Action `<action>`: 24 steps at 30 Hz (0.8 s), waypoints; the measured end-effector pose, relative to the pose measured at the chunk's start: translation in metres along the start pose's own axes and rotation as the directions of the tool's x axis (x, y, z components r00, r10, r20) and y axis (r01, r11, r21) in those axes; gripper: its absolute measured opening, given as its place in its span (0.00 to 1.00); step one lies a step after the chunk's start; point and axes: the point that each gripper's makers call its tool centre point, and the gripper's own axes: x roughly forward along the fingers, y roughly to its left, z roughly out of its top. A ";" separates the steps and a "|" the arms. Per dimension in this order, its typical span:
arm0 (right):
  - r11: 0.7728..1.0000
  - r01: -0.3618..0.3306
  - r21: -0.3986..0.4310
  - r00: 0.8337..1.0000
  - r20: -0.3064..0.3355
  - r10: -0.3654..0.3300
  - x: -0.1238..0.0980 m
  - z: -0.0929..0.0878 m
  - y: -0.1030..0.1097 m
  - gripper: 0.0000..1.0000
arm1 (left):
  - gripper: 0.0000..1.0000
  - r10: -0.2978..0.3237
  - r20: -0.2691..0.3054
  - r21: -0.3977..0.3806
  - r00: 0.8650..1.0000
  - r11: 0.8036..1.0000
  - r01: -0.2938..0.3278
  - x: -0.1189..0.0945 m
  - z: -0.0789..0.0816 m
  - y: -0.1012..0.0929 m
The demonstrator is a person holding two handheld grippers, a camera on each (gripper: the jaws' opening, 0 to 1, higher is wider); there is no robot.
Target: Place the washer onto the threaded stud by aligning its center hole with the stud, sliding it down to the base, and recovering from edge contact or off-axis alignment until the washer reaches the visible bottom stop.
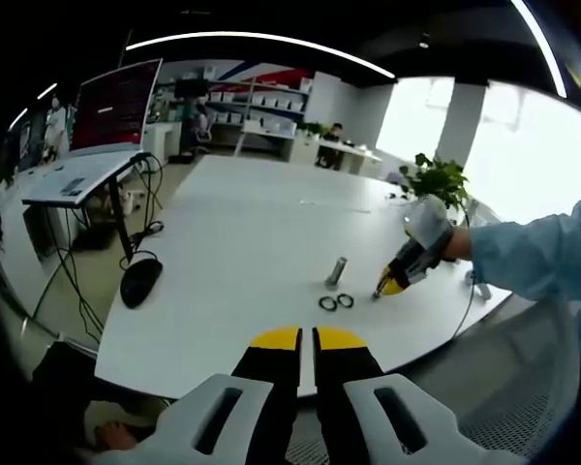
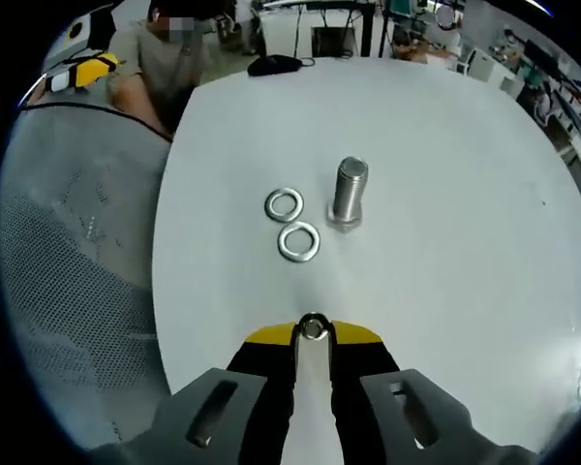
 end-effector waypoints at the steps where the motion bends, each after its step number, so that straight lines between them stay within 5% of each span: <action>1: 1.000 -0.002 0.004 1.000 -0.006 0.002 0.002 -0.001 0.000 0.14 | 0.02 0.000 -0.001 0.000 1.000 1.000 0.000 0.000 0.000 0.000; 7: 0.999 -0.002 -0.047 1.000 -0.005 0.001 0.003 -0.001 0.001 0.15 | 0.02 -0.002 -0.003 0.003 1.000 1.000 0.002 0.000 0.000 0.000; 11: 0.999 0.008 -0.044 0.999 -0.046 -0.010 -0.001 -0.011 0.005 0.32 | 0.02 -0.003 -0.001 0.002 1.000 1.000 0.003 0.000 0.000 0.000; 13: 0.999 -0.017 -0.036 0.999 -0.034 0.016 -0.009 -0.014 0.011 0.31 | 0.02 -0.004 0.000 0.002 1.000 1.000 0.004 0.000 0.000 0.000; 18: 0.991 -0.117 0.070 0.991 0.079 0.112 -0.034 -0.002 0.033 0.36 | 0.02 -0.006 -0.004 0.005 1.000 1.000 0.006 0.000 0.000 -0.001; 24: 0.993 -0.036 0.109 0.989 0.145 0.020 -0.076 0.001 0.028 0.39 | 0.02 0.005 0.010 0.011 1.000 1.000 -0.005 -0.001 0.002 0.000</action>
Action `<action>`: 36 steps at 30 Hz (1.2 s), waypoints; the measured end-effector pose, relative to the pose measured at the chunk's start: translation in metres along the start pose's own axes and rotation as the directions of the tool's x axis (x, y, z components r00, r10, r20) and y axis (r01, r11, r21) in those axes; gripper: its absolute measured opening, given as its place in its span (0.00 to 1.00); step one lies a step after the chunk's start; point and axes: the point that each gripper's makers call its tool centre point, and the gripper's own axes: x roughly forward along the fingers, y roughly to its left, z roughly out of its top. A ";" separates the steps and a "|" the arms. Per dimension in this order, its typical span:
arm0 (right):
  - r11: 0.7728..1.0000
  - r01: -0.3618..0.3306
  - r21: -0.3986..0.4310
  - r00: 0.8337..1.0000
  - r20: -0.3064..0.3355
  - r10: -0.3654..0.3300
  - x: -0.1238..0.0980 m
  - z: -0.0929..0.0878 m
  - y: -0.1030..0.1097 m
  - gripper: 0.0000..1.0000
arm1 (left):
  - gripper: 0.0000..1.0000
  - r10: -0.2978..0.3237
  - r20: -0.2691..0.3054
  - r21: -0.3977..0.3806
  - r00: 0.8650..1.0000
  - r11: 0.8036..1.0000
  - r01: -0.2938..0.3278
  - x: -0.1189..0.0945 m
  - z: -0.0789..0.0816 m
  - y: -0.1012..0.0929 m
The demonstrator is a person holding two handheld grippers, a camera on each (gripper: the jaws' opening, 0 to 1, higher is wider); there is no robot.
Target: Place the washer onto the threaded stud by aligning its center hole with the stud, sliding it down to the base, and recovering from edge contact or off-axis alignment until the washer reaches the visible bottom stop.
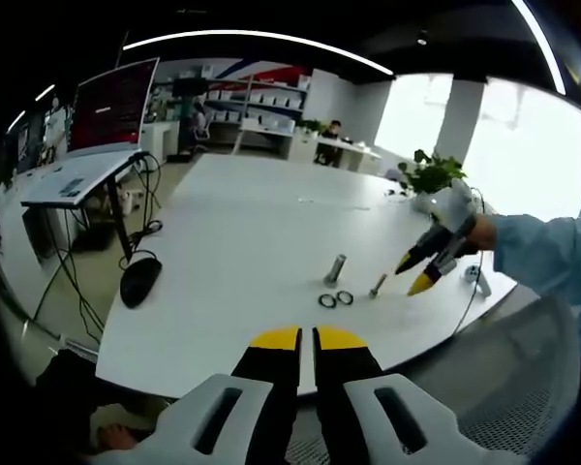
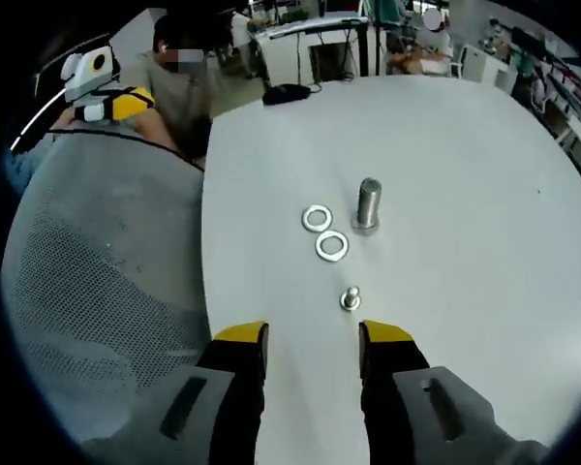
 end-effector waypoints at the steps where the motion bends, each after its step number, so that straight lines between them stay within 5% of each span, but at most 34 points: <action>1: 1.000 -0.006 0.027 0.999 0.037 0.005 -0.005 0.005 0.001 0.39 | 0.02 -0.001 0.003 0.001 1.000 1.000 0.001 0.000 0.000 0.000; 6: 0.986 -0.079 0.148 0.973 0.225 0.044 -0.040 0.024 0.020 0.39 | 0.02 -0.005 -0.014 0.011 1.000 1.000 0.005 0.000 -0.002 -0.001; 10: 0.981 -0.099 0.170 0.957 0.286 0.047 -0.060 0.025 0.035 0.40 | 0.02 -0.005 -0.012 0.007 1.000 1.000 0.006 0.000 -0.002 -0.001; 13: 0.968 -0.137 0.212 0.927 0.372 0.049 -0.077 0.029 0.054 0.40 | 0.02 -0.008 -0.015 0.010 1.000 1.000 0.008 0.000 -0.003 -0.001; 19: 0.962 -0.132 0.238 0.908 0.418 0.021 -0.095 0.015 0.089 0.39 | 0.02 -0.009 -0.016 0.011 1.000 1.000 0.009 0.000 -0.002 -0.002; 22: 0.955 -0.175 0.241 0.889 0.455 0.048 -0.103 0.008 0.113 0.29 | 0.02 -0.010 -0.014 0.015 1.000 1.000 0.011 0.000 -0.002 -0.002; 26: 0.937 -0.159 0.310 0.867 0.498 -0.017 -0.112 -0.002 0.122 0.32 | 0.02 -0.013 -0.013 0.012 1.000 1.000 0.013 0.000 -0.002 -0.002; 32: 0.943 -0.092 0.321 0.878 0.473 -0.076 -0.111 -0.014 0.140 0.29 | 0.01 -0.012 -0.016 0.016 1.000 1.000 0.012 0.000 -0.002 -0.003; 36: 0.927 -0.072 0.368 0.875 0.470 -0.119 -0.103 -0.012 0.147 0.26 | 0.00 -0.018 -0.028 0.024 0.999 1.000 0.019 0.000 -0.004 -0.004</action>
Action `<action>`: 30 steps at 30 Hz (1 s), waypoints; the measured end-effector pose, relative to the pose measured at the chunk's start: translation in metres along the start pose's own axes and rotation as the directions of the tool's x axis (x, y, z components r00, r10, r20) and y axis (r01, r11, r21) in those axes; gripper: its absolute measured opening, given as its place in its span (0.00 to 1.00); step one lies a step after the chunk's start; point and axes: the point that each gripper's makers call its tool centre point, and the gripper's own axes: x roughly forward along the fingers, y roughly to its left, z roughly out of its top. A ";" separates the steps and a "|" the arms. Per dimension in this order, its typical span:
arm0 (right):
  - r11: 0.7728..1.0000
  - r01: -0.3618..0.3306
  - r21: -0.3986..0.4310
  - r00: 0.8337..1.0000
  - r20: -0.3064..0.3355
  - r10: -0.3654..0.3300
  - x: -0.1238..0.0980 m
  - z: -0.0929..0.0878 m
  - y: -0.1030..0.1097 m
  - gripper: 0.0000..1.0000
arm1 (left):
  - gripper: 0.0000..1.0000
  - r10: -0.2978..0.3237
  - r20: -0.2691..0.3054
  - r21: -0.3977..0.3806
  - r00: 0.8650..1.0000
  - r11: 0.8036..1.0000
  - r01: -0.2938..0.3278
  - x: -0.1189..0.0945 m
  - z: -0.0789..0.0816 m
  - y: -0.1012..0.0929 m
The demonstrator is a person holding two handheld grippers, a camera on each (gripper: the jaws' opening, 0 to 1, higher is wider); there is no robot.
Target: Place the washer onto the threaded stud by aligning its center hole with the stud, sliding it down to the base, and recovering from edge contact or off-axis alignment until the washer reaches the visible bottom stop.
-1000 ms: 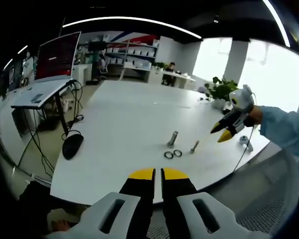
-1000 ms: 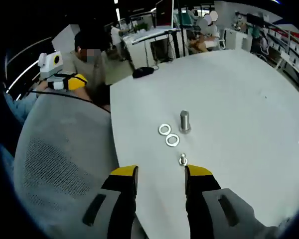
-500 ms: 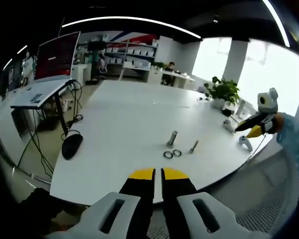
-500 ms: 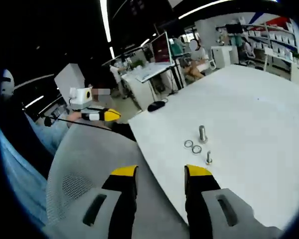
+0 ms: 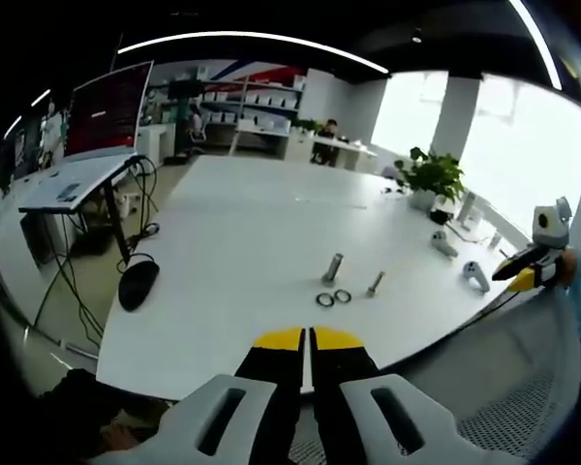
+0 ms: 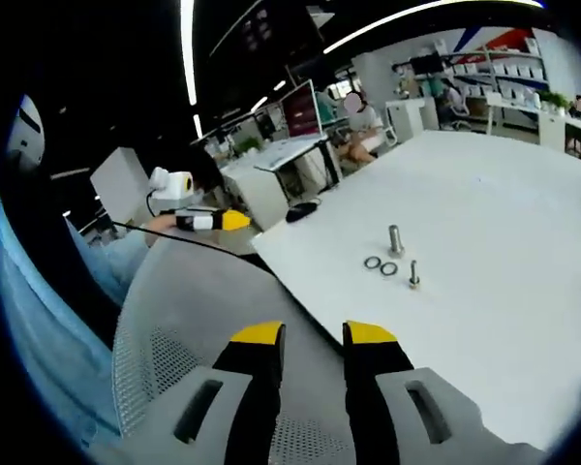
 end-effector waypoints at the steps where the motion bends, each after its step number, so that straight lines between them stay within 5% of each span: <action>1: 1.000 0.001 0.014 1.000 0.002 -0.001 0.002 -0.001 0.002 0.26 | 0.00 0.000 0.000 0.001 1.000 1.000 0.000 0.000 0.000 0.000; 4: 0.998 0.056 -0.017 0.997 -0.057 -0.057 0.004 -0.013 0.002 0.26 | 0.00 0.000 -0.002 0.003 1.000 1.000 0.000 -0.001 -0.001 0.000; 11: 0.981 0.186 0.047 0.982 -0.028 -0.185 -0.002 -0.020 -0.014 0.29 | 0.00 -0.020 -0.001 -0.007 1.000 1.000 0.020 0.000 -0.001 -0.003; 15: 0.964 0.265 -0.005 0.964 -0.013 -0.265 0.000 -0.014 -0.029 0.30 | 0.00 -0.019 -0.009 -0.004 1.000 1.000 0.019 0.000 -0.001 -0.005; 20: 0.967 0.253 0.017 0.968 -0.003 -0.253 0.000 -0.018 -0.040 0.27 | 0.00 -0.046 0.001 -0.038 0.999 0.998 0.046 0.000 0.002 -0.011; 30: 0.963 0.267 0.020 0.964 0.014 -0.267 0.000 -0.022 -0.053 0.27 | 0.00 -0.049 -0.029 0.027 0.998 0.998 0.050 0.000 -0.001 -0.010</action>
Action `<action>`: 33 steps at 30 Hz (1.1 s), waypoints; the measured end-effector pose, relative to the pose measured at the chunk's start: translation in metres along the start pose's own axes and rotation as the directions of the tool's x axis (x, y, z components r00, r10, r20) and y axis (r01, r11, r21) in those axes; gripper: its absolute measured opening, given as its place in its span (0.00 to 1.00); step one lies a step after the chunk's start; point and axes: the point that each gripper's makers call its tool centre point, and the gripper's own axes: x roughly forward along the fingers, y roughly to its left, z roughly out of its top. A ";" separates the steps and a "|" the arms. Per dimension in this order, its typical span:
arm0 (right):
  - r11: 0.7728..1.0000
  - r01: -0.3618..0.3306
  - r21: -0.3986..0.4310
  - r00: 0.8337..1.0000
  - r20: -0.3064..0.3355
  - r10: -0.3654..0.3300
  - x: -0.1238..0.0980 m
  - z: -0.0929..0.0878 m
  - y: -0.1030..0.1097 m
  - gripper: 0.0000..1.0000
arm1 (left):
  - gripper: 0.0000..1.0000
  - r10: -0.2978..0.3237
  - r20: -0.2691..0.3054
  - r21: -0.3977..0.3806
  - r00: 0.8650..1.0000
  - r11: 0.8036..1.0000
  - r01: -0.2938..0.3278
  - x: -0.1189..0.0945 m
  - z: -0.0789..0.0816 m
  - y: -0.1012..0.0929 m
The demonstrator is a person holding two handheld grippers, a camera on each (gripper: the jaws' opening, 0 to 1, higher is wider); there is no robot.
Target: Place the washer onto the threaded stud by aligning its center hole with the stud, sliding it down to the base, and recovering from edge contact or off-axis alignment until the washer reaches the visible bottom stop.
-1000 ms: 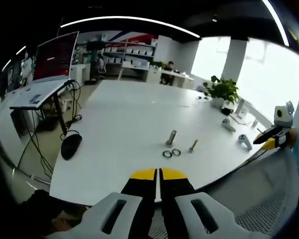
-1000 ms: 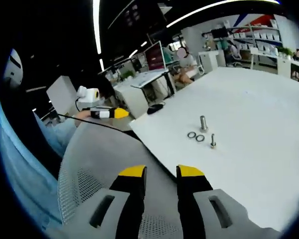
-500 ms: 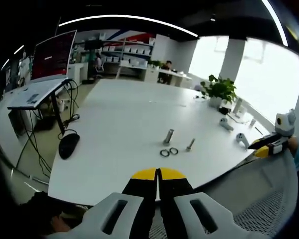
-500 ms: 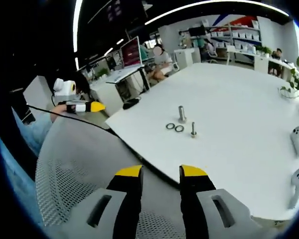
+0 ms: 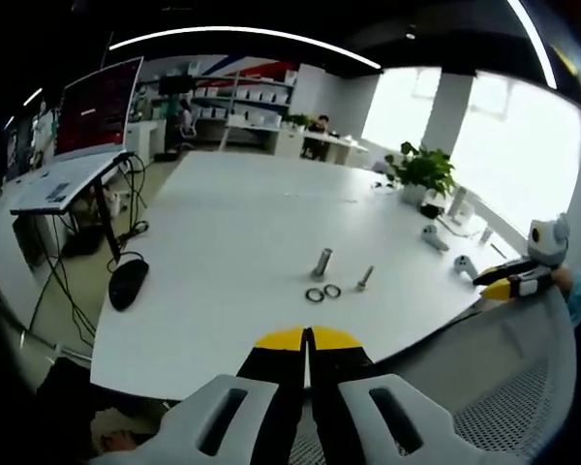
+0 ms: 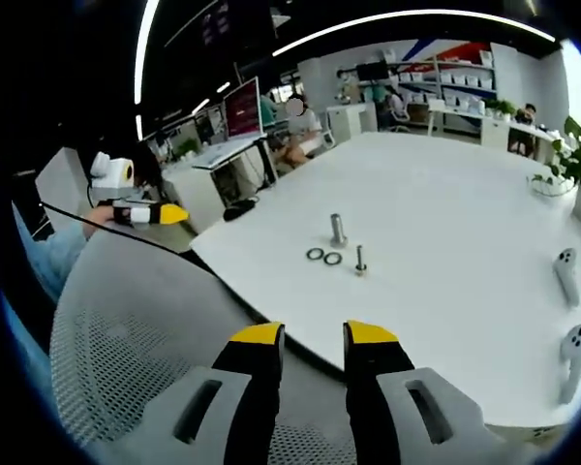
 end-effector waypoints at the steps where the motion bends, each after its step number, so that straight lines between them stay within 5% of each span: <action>1: 1.000 -0.001 -0.002 1.000 -0.005 0.001 0.000 0.000 0.002 0.27 | 0.00 -0.002 0.000 0.007 1.000 1.000 0.002 0.000 0.000 0.000; 5: 1.000 0.003 -0.001 1.000 -0.006 -0.003 0.000 0.000 0.004 0.26 | 0.00 -0.040 -0.018 0.018 0.999 0.999 0.040 0.001 0.002 -0.008; 6: 1.000 0.002 0.000 1.000 -0.006 -0.002 0.000 0.000 0.004 0.26 | 0.00 -0.078 -0.068 0.061 0.995 0.995 0.082 -0.001 -0.004 -0.014; 13: 1.000 -0.003 0.019 1.000 0.006 0.003 0.001 0.001 0.008 0.22 | 0.00 -0.057 -0.132 0.193 0.990 0.978 0.082 -0.005 0.007 0.000; 15: 1.000 -0.006 0.018 1.000 0.005 0.006 0.000 0.000 0.010 0.20 | 0.04 -0.081 -0.183 0.282 0.980 0.950 0.131 -0.006 0.006 0.000; 17: 1.000 -0.018 0.013 1.000 -0.009 0.018 0.000 -0.002 0.012 0.20 | 0.15 -0.042 -0.221 0.366 0.974 0.922 0.123 -0.009 0.011 0.010; 21: 1.000 -0.002 0.028 1.000 -0.006 0.002 0.000 -0.001 0.009 0.20 | 0.14 -0.108 -0.282 0.387 0.953 0.897 0.216 -0.009 0.022 0.001; 25: 0.999 -0.012 0.043 1.000 0.003 0.012 -0.001 0.000 0.010 0.20 | 0.10 -0.060 -0.344 0.513 0.937 0.824 0.241 -0.001 0.028 0.005; 26: 0.999 -0.015 0.039 1.000 -0.003 0.015 -0.001 -0.001 0.011 0.21 | 0.06 -0.061 -0.352 0.556 0.934 0.789 0.261 0.003 0.031 0.003; 30: 0.999 -0.018 0.040 1.000 -0.006 0.018 -0.001 -0.001 0.011 0.21 | 0.05 -0.076 -0.406 0.580 0.911 0.749 0.322 0.017 0.033 -0.008; 33: 0.999 -0.020 0.039 1.000 -0.010 0.021 -0.001 -0.002 0.011 0.21 | 0.06 -0.085 -0.460 0.606 0.884 0.697 0.383 0.030 0.031 -0.017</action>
